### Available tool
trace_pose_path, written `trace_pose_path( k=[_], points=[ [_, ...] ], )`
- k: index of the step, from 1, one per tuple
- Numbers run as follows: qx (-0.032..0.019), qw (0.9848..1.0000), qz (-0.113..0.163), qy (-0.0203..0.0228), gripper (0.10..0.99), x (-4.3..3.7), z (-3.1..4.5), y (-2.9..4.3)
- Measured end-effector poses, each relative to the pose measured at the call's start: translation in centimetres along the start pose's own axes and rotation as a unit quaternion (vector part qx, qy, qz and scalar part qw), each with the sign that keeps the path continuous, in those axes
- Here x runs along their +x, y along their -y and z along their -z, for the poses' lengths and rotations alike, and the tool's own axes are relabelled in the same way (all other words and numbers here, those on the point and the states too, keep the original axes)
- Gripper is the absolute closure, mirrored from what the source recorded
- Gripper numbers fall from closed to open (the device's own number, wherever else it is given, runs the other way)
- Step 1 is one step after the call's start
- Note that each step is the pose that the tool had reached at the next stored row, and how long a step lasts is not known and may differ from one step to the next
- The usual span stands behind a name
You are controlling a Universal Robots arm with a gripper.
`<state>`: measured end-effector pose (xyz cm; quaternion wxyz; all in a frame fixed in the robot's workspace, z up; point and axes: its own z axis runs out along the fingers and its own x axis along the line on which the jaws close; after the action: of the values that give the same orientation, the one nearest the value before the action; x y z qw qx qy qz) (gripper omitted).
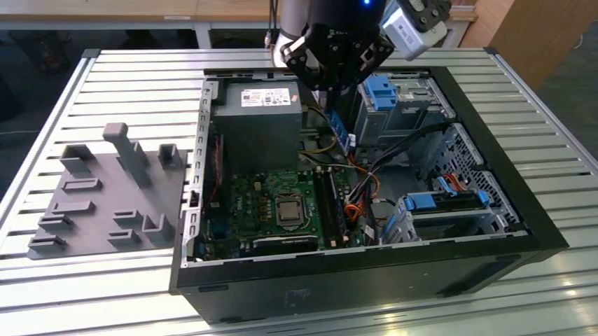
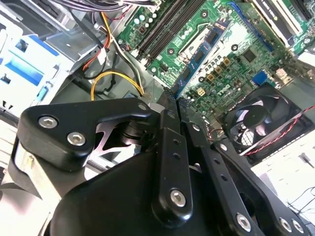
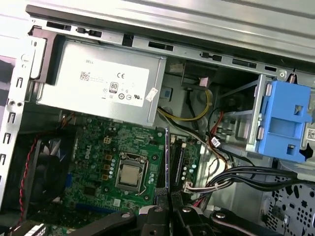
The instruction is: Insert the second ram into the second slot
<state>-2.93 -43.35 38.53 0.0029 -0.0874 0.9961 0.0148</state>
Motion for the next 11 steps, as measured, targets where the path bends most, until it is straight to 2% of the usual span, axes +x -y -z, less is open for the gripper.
trace_pose_path(
  k=[6,11],
  points=[
    [0.0000,1.0000,0.000,0.0000,0.953,0.14,-0.01,0.79],
    [0.0015,0.9999,-0.013,0.0001,0.953,0.15,-0.09,0.89]
  ],
)
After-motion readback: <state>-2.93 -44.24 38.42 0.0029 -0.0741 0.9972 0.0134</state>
